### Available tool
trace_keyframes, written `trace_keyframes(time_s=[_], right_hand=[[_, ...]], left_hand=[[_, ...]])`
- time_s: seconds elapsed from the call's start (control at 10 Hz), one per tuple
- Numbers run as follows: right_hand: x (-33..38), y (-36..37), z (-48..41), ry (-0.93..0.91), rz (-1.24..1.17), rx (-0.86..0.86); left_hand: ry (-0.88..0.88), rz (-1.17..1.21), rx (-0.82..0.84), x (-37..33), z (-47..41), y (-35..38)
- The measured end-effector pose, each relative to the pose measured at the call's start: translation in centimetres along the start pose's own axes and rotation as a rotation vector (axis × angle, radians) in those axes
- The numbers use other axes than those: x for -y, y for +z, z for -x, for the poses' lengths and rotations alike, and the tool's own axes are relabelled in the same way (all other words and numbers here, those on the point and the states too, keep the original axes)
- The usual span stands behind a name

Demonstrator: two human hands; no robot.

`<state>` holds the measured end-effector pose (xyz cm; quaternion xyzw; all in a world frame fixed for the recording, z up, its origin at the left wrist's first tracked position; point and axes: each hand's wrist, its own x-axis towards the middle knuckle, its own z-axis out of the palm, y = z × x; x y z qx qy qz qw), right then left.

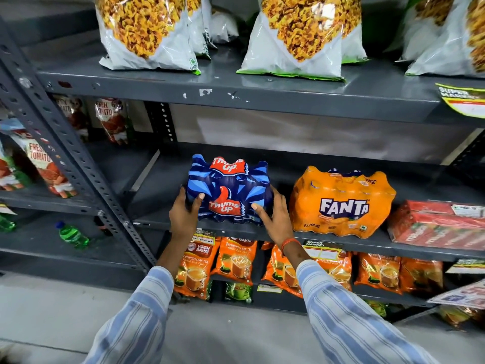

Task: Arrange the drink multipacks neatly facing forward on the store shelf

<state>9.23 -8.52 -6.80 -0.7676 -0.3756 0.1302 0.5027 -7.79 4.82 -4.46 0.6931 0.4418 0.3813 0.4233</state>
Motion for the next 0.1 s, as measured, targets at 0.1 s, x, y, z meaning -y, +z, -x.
trace_keyframes(time_s=[0.1], right_hand=[[1.19, 0.33, -0.43, 0.032, 0.046, -0.037]], left_hand=[[-0.151, -0.270, 0.106, -1.84, 0.20, 1.26]])
